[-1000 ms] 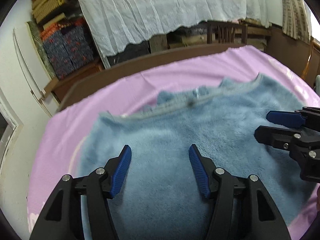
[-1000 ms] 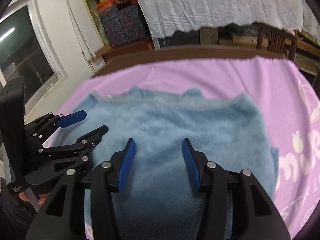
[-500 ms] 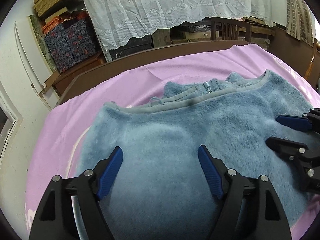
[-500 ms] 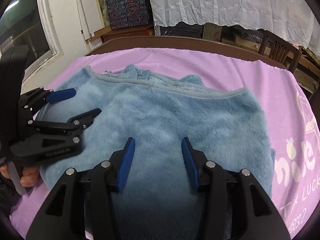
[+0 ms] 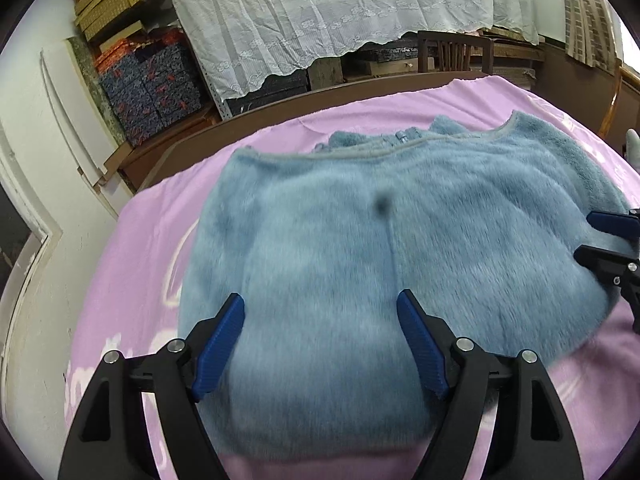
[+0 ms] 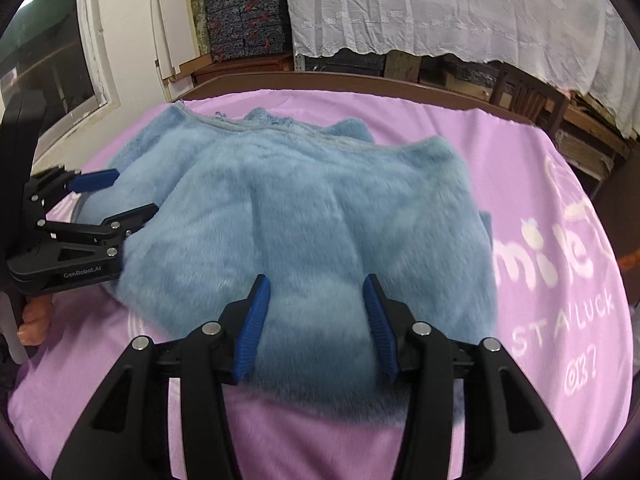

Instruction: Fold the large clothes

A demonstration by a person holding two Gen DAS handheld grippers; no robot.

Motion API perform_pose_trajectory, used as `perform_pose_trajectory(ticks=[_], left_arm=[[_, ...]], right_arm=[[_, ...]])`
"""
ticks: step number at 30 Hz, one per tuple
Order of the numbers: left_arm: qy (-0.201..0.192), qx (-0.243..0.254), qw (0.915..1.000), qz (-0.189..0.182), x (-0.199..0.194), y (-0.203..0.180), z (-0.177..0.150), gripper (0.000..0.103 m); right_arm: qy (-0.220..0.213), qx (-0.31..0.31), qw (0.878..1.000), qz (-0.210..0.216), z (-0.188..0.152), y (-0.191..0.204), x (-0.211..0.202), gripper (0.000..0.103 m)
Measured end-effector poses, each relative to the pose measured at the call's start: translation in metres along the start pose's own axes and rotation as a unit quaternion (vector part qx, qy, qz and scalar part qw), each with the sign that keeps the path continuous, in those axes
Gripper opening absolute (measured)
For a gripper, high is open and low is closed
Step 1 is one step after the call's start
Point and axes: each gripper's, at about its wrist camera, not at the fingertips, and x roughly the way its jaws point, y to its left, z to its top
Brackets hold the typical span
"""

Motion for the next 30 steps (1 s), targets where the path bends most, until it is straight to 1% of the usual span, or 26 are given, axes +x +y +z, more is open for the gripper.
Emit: perform_pose_trajectory(ticks=[6,12,17,19,20,22,25,30], left_arm=[[0.004,-0.011,0.9999,0.003,-0.015,0.003,-0.016,0.085],[0.010,-0.019,0.9998,0.000,-0.023,0.005,-0.026,0.087],[0.015,-0.019,0.9997,-0.006,-0.035,0.002,-0.037,0.087],[0.009,-0.016,0.9998,-0.007,-0.041,0.000,-0.039,0.087],[0.000,-0.014,0.9998,-0.013,-0.048,-0.002,-0.040,0.087],[-0.019,-0.013,0.9995,-0.023,-0.057,-0.006,-0.037,0.087],[-0.043,-0.011,0.9986,-0.030,-0.067,-0.015,-0.022,0.087],[-0.042,-0.015,0.9982,-0.040,-0.057,-0.038,0.021,0.087]], right_arm=[[-0.001,0.013,1.000,0.003,-0.021,-0.004,-0.016,0.047],[-0.004,0.021,1.000,0.009,-0.037,-0.007,-0.027,0.047],[-0.014,0.073,0.996,0.053,-0.045,-0.025,-0.041,0.048],[-0.018,0.101,0.992,0.072,-0.051,-0.034,-0.048,0.048],[-0.020,0.116,0.990,0.082,-0.054,-0.039,-0.052,0.048],[-0.023,0.140,0.985,0.096,-0.059,-0.045,-0.058,0.054],[-0.022,0.173,0.979,0.110,-0.067,-0.055,-0.062,0.057],[-0.009,0.224,0.965,0.134,-0.073,-0.072,-0.058,0.057]])
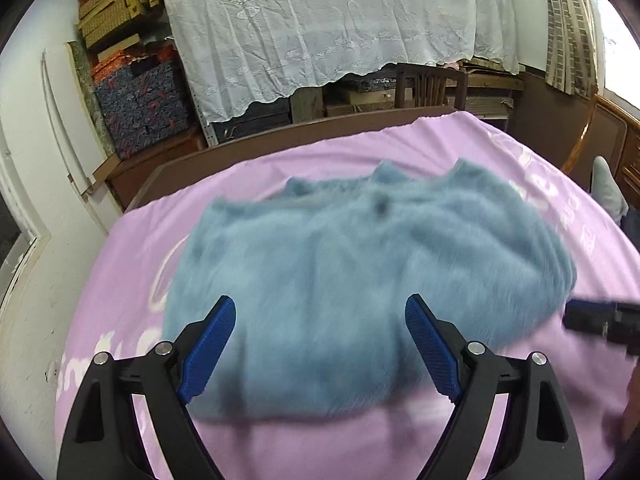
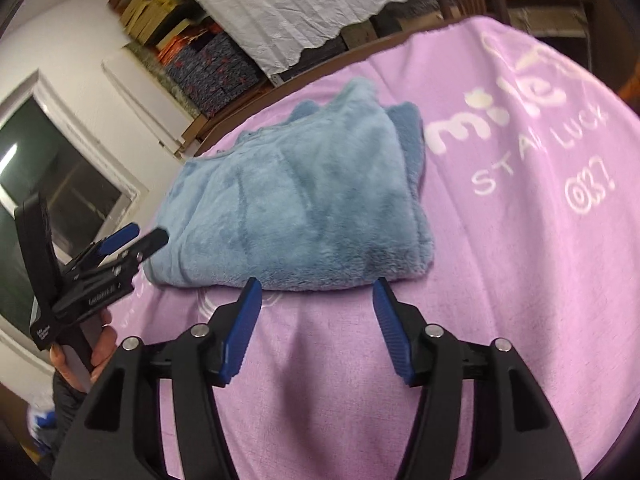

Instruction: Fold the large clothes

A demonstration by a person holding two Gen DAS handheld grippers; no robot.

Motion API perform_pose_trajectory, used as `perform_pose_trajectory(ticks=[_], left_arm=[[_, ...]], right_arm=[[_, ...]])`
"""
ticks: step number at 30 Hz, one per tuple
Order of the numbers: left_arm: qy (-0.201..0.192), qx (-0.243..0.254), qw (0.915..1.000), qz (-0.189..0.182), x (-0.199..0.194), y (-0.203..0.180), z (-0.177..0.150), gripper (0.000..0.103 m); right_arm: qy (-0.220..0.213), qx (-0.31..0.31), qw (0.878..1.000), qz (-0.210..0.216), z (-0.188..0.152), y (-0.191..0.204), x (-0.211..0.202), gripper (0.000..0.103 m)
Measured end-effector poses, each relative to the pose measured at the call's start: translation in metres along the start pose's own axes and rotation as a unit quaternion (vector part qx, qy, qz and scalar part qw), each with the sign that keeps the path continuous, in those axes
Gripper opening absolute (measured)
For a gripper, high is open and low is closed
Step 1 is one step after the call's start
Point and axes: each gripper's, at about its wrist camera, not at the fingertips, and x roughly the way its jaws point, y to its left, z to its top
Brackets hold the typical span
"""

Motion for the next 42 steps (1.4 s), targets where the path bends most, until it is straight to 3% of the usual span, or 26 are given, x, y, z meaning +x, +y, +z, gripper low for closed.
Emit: perform_pose_trajectory(ticks=[4,9,14,18,20,25,32,37,42], left_arm=[[0.016,0.000,0.9998,-0.012,0.025,-0.016,0.023,0.087],[0.051,-0.019,0.9980,-0.031,0.065,-0.013,0.011,0.089],[0.053,-0.027,0.9974,-0.040,0.074,-0.011,0.004,0.092],[0.053,-0.028,0.9975,-0.039,0.075,-0.012,0.004,0.092],[0.054,-0.031,0.9972,-0.042,0.075,-0.011,0.004,0.093],[0.055,-0.032,0.9971,-0.042,0.074,-0.011,0.003,0.093],[0.062,-0.036,0.9963,-0.048,0.075,-0.008,0.005,0.093],[0.068,-0.056,0.9940,-0.065,0.074,-0.001,0.008,0.093],[0.064,-0.046,0.9955,-0.052,0.073,-0.006,0.006,0.093]], right_arm=[[0.001,0.059,0.998,0.015,0.002,-0.020,0.000,0.057],[0.001,0.111,0.993,0.047,0.006,-0.039,0.002,0.057],[-0.007,0.116,0.992,0.041,0.006,-0.036,0.004,0.057],[-0.048,0.174,0.983,0.024,0.003,-0.040,0.002,0.058],[-0.066,0.194,0.979,0.005,0.001,-0.040,0.002,0.060],[-0.091,0.242,0.966,-0.020,0.007,-0.023,0.013,0.085],[-0.112,0.310,0.944,-0.018,0.027,-0.022,0.036,0.086],[-0.123,0.272,0.954,-0.014,0.006,-0.010,0.027,0.080],[-0.113,0.274,0.955,0.000,-0.005,0.000,0.027,0.080]])
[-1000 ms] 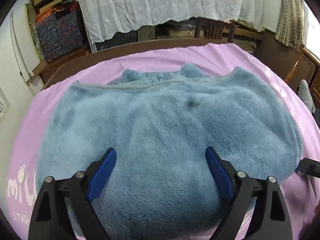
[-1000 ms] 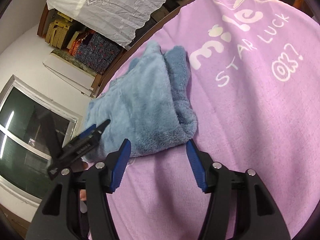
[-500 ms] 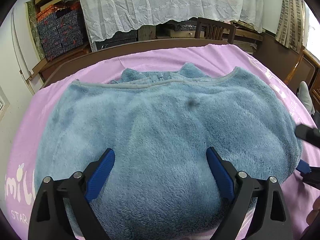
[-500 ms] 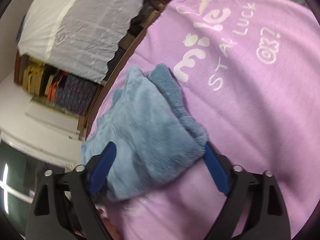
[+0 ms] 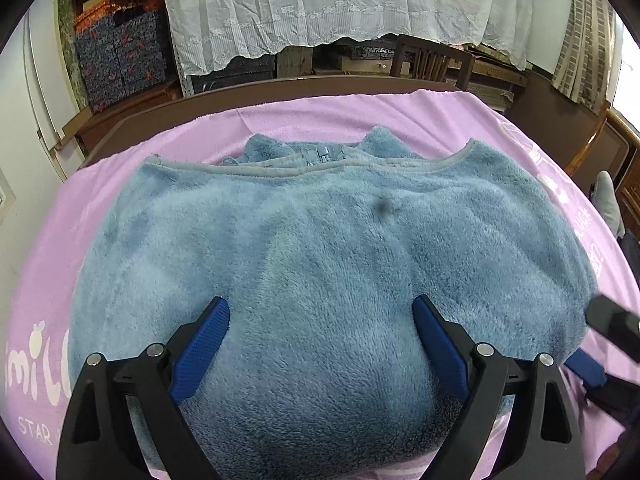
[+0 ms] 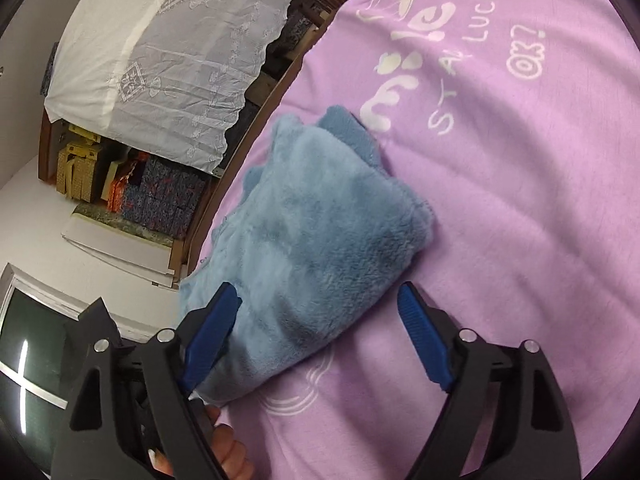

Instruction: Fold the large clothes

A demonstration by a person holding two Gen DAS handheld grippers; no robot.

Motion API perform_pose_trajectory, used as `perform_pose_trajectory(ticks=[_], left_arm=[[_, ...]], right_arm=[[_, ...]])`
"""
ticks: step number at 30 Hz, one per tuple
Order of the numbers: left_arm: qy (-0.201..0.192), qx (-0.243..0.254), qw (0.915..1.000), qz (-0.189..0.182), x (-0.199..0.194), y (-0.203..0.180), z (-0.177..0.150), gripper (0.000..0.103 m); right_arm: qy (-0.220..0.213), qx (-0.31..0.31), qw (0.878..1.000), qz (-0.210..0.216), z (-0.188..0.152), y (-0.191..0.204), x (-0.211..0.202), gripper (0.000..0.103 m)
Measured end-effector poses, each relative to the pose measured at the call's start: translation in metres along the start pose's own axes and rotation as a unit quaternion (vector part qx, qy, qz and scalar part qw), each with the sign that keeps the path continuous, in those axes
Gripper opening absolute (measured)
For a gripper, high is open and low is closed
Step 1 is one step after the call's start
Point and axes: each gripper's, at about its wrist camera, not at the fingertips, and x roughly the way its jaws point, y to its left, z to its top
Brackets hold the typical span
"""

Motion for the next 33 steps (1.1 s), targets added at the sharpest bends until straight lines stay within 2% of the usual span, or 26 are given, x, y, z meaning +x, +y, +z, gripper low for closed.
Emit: perform_pose_trajectory(ticks=[2,5,6,8,10,15,17,19,21,23,25,27,33], left_arm=[[0.000,0.000,1.0000,0.000,0.000,0.000,0.000,0.093],[0.000,0.004,1.0000,0.002,0.000,-0.001,-0.001,0.093],[0.000,0.004,1.0000,0.003,0.000,-0.001,-0.001,0.093],[0.003,0.001,1.0000,0.001,0.000,0.000,0.000,0.093],[0.004,-0.011,0.9999,-0.008,-0.002,0.004,0.002,0.093],[-0.020,-0.043,0.9984,-0.029,-0.019,0.019,0.007,0.092],[-0.011,-0.038,0.9990,-0.020,-0.013,0.017,0.006,0.092],[0.005,-0.016,0.9998,0.006,0.000,0.009,0.004,0.094],[-0.006,0.011,0.9994,0.034,0.002,-0.001,0.002,0.097],[-0.007,0.015,0.9991,0.039,0.003,-0.003,0.001,0.097],[-0.002,0.008,0.9995,0.030,0.004,0.001,0.002,0.097],[0.001,0.002,0.9997,0.024,0.005,0.003,0.003,0.098],[0.007,-0.003,0.9999,0.014,0.004,0.006,0.003,0.097]], right_arm=[[-0.002,0.004,1.000,-0.010,0.008,0.003,0.009,0.080],[-0.026,0.027,0.999,-0.026,0.031,-0.001,0.017,0.080],[-0.041,0.030,0.998,-0.034,0.042,-0.004,0.020,0.078],[-0.044,0.014,0.998,-0.041,0.054,-0.005,0.027,0.071],[-0.042,-0.003,0.998,-0.040,0.051,-0.008,0.026,0.063],[-0.012,-0.021,1.000,-0.017,0.037,-0.005,0.026,0.064],[-0.008,-0.019,1.000,-0.014,0.036,-0.004,0.027,0.064],[-0.005,-0.018,1.000,-0.011,0.036,-0.004,0.026,0.064],[-0.005,-0.021,1.000,-0.013,0.036,-0.004,0.027,0.064],[-0.007,-0.033,0.999,-0.019,0.034,-0.001,0.029,0.064],[-0.010,-0.040,0.999,-0.028,0.033,-0.001,0.031,0.051],[-0.011,-0.038,0.999,-0.025,0.035,-0.004,0.033,0.045],[-0.037,-0.086,0.995,-0.041,0.031,0.009,0.031,0.039]])
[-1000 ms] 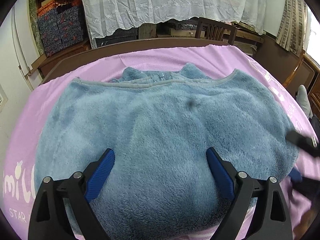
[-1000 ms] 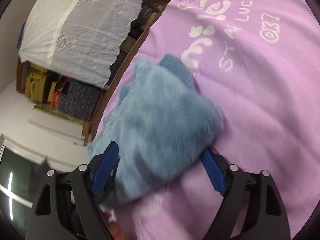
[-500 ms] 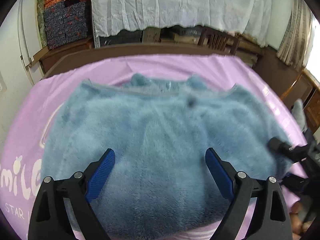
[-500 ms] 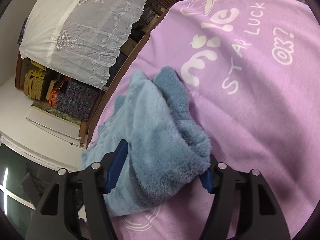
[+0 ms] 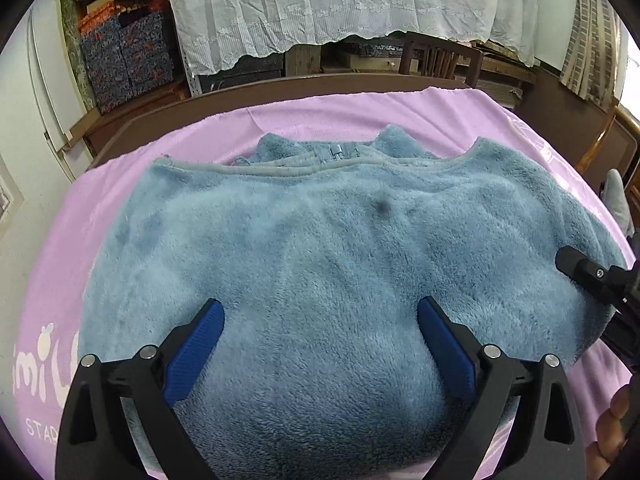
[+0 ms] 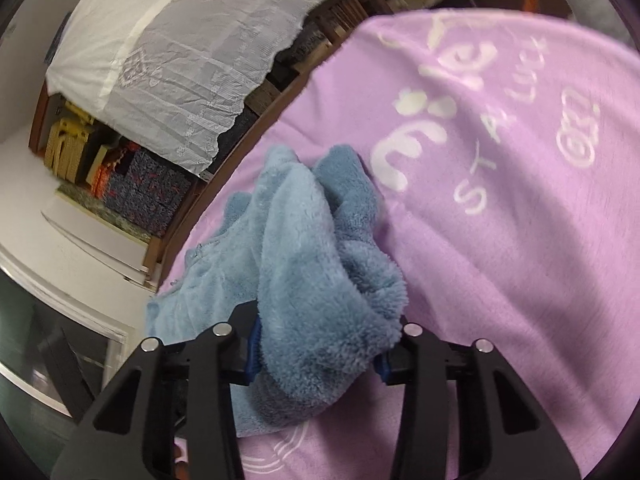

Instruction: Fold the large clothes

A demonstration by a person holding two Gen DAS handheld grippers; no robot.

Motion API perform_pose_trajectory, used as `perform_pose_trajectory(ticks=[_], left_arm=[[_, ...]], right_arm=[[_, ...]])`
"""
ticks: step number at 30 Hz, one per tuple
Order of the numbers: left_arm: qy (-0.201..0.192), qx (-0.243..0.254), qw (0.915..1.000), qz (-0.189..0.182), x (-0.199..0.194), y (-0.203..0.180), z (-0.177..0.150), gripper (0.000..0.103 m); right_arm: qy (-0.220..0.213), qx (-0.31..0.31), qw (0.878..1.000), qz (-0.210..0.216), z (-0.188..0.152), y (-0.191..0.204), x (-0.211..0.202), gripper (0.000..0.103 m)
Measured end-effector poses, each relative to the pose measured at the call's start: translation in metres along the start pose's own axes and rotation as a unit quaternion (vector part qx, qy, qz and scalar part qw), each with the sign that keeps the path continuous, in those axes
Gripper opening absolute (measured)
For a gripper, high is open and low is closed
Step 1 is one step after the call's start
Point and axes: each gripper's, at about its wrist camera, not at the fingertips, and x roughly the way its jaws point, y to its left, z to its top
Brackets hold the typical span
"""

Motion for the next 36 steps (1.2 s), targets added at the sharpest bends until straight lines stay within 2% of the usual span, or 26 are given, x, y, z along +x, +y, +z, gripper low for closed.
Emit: perform_pose_trajectory(ticks=[5,11,13,17,19,24,31,36], left_arm=[[0.012,-0.011,0.9997,-0.019,-0.002,0.007,0.003,0.097],[0.020,-0.023,0.9991,-0.031,-0.004,0.014,0.005,0.097],[0.019,-0.044,0.9976,-0.049,-0.009,0.025,0.008,0.096],[0.007,-0.107,0.9899,-0.094,-0.022,0.065,0.017,0.096],[0.003,-0.144,0.9822,-0.120,-0.027,0.090,0.019,0.096],[0.007,-0.194,0.9659,-0.172,-0.034,0.123,0.021,0.095],[-0.009,-0.165,0.9473,-0.275,-0.051,0.103,0.024,0.095],[0.004,-0.123,0.9523,-0.279,-0.047,0.074,0.022,0.096]], right_arm=[[-0.052,-0.092,0.994,-0.029,-0.006,0.030,-0.011,0.035],[-0.110,-0.196,0.973,-0.051,-0.024,0.070,-0.022,0.032],[-0.123,-0.230,0.964,-0.056,-0.030,0.087,-0.023,0.031],[-0.142,-0.309,0.939,-0.057,-0.054,0.127,-0.022,0.031],[-0.142,-0.353,0.923,-0.062,-0.071,0.144,-0.016,0.031],[-0.132,-0.458,0.874,-0.090,-0.110,0.163,0.000,0.032],[-0.106,-0.488,0.863,-0.078,-0.121,0.164,0.004,0.033],[-0.100,-0.505,0.855,-0.069,-0.130,0.167,0.004,0.033]])
